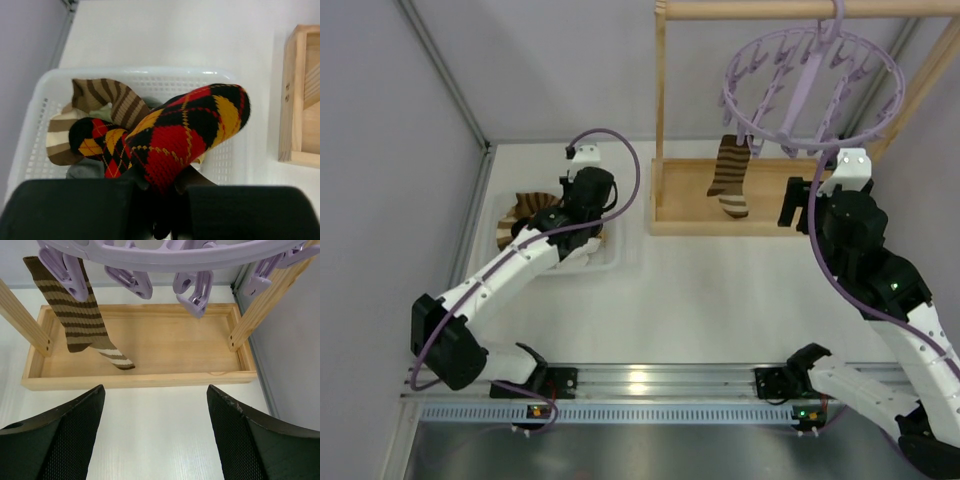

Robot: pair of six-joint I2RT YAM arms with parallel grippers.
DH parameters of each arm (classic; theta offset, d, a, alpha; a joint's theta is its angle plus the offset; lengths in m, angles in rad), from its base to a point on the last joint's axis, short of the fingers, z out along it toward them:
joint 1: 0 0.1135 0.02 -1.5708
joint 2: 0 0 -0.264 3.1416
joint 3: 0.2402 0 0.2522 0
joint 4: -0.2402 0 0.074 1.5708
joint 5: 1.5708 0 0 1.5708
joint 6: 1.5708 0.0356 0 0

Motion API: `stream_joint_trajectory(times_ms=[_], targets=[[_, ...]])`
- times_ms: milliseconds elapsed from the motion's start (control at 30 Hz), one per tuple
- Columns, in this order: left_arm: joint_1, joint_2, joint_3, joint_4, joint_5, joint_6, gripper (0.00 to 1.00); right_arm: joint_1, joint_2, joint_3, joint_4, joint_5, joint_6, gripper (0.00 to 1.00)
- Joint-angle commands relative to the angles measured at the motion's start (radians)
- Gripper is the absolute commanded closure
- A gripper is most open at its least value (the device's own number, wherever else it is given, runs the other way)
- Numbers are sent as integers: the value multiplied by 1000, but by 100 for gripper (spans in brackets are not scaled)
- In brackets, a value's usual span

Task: Remove the socks clipped to the hanger

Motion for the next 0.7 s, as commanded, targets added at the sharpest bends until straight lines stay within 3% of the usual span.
stream_joint_trajectory(times_ms=[0,200,300,333,433,467,667], targets=[[73,46,-8,-86,251,-92,100,-5,-7,-6,17,-18,7,21],[149,150,-31,-80,374,-147,96,-3,-9,-27,17,-18,0,21],[156,201,-24,-82,379,-161,77,-5,-15,-33,15,-14,-5,21],[156,212,-23,-82,353,-165,62,-3,-20,-35,12,-12,-7,21],[156,199,-32,-82,333,-178,44,-5,-30,-40,12,-3,-7,21],[156,181,-34,-82,331,-181,33,-5,-33,-40,11,0,-7,21],[156,92,-54,-83,320,-176,11,-5,-58,-61,5,9,15,21]])
